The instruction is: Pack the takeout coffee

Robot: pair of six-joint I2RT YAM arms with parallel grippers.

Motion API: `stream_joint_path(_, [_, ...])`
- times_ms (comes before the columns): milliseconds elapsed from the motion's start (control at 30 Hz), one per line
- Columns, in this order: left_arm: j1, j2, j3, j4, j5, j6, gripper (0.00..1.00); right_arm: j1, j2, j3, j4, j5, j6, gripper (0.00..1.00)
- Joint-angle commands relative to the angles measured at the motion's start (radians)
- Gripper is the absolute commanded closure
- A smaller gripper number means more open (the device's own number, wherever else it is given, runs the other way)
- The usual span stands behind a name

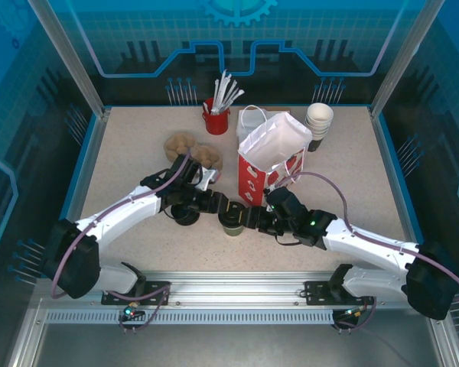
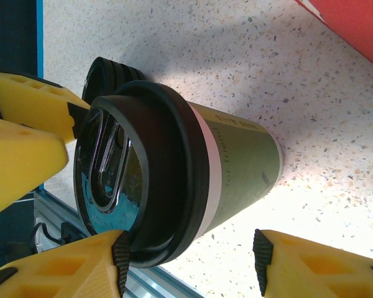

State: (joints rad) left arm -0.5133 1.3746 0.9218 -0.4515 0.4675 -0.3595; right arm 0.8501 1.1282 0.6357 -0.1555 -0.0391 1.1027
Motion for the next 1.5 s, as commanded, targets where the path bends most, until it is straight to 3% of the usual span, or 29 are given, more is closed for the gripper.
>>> stream_joint_path(0, [-0.005, 0.020, 0.010, -0.005, -0.006, 0.013, 0.51, -0.011, 0.017, 0.018, 0.002, -0.005, -0.013, 0.43])
stream_joint_path(233, [-0.004, 0.040, -0.025, 0.011, 0.000, 0.011, 0.55, -0.016, 0.009, -0.004, -0.026, 0.000, -0.017, 0.44])
stream_joint_path(1467, [-0.029, 0.084, -0.144, 0.078, -0.027, -0.044, 0.61, -0.105, 0.038, -0.102, -0.050, -0.089, -0.024, 0.57])
